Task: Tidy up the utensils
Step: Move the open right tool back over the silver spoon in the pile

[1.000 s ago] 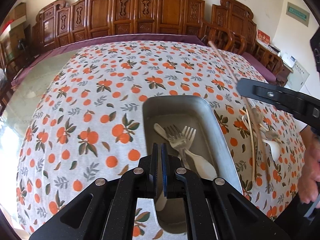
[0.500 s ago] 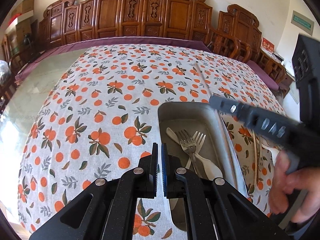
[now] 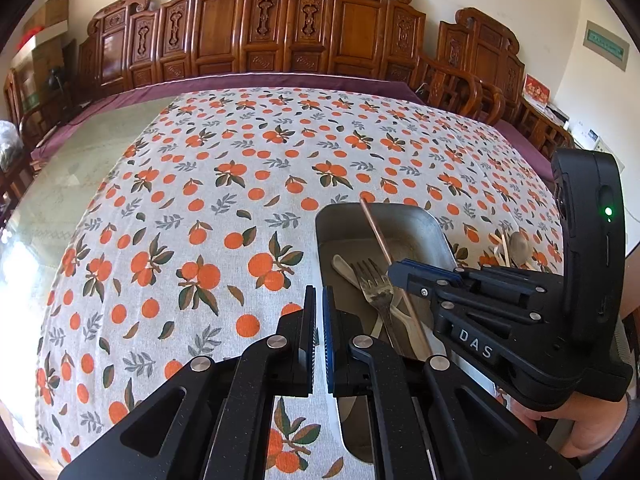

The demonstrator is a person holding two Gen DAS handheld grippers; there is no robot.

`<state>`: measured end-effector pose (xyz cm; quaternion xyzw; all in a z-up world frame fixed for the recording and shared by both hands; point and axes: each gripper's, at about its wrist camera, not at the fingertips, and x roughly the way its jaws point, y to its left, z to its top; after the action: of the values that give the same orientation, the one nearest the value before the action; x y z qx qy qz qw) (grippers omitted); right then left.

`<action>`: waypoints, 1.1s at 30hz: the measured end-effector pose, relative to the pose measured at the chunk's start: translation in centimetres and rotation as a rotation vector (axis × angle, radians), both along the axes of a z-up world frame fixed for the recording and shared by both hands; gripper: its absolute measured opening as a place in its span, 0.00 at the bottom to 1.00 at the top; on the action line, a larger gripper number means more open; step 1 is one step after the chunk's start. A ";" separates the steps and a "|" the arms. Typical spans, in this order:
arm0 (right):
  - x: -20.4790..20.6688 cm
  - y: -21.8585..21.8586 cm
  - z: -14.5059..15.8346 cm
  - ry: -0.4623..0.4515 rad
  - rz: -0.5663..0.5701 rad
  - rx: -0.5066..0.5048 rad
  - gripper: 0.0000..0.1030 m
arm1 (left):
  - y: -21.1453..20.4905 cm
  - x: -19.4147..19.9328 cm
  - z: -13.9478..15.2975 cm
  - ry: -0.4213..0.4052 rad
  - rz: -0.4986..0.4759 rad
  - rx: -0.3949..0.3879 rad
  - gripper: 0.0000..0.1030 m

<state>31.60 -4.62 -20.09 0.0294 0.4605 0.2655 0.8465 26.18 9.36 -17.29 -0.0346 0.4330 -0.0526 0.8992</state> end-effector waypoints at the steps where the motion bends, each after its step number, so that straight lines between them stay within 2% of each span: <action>1: -0.1 -0.2 0.0 0.001 0.004 0.009 0.08 | 0.0 0.0 0.0 -0.002 0.000 -0.001 0.02; 4: -0.5 -0.8 0.4 -0.003 0.009 0.019 0.09 | -0.1 0.0 0.0 -0.005 -0.001 -0.003 0.02; 7: -1.4 -2.7 1.7 -0.044 0.013 0.022 0.09 | -0.6 -0.1 0.0 -0.006 -0.008 -0.002 0.03; 9: -2.4 -5.2 2.9 -0.088 0.006 0.014 0.09 | -1.1 -0.2 0.1 -0.015 -0.015 0.003 0.12; 11: -3.2 -7.4 3.7 -0.116 -0.001 0.000 0.09 | -1.9 -0.4 0.4 -0.031 -0.030 0.007 0.27; 14: -4.0 -11.6 4.1 -0.151 -0.041 -0.058 0.09 | -3.1 -0.5 0.7 -0.042 -0.058 -0.002 0.32; 15: -4.1 -13.2 3.9 -0.163 -0.062 -0.092 0.09 | -3.5 -0.5 0.8 -0.046 -0.067 -0.004 0.33; 17: -3.9 -15.9 3.4 -0.167 -0.106 -0.140 0.09 | -4.7 -0.6 0.9 -0.059 -0.089 -0.003 0.45; 20: -3.5 -18.9 2.3 -0.158 -0.164 -0.187 0.09 | -6.1 -0.6 1.1 -0.073 -0.112 -0.008 0.48; 21: -3.3 -19.4 2.0 -0.154 -0.174 -0.193 0.09 | -6.6 -0.6 1.1 -0.072 -0.120 -0.010 0.51; 22: -3.1 -20.0 1.5 -0.146 -0.185 -0.197 0.12 | -7.2 -0.5 0.9 -0.068 -0.135 -0.012 0.58; 23: -2.9 -20.5 1.1 -0.139 -0.198 -0.203 0.18 | -7.6 -0.5 0.8 -0.066 -0.144 -0.010 0.60; 25: -2.5 -20.9 0.1 -0.121 -0.219 -0.213 0.19 | -8.5 -0.4 0.4 -0.060 -0.156 0.006 0.63; 27: -1.9 -21.1 -1.0 -0.084 -0.229 -0.214 0.20 | -9.2 -0.6 0.1 -0.059 -0.163 0.015 0.71; 33: -0.3 -20.3 -3.3 -0.015 -0.258 -0.203 0.20 | -10.7 -1.0 -0.1 -0.063 -0.186 -0.012 0.72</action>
<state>31.34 -24.92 -23.41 0.0006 0.4709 0.1069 0.8757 25.14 -1.32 -17.39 0.0019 0.4057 -0.1397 0.9033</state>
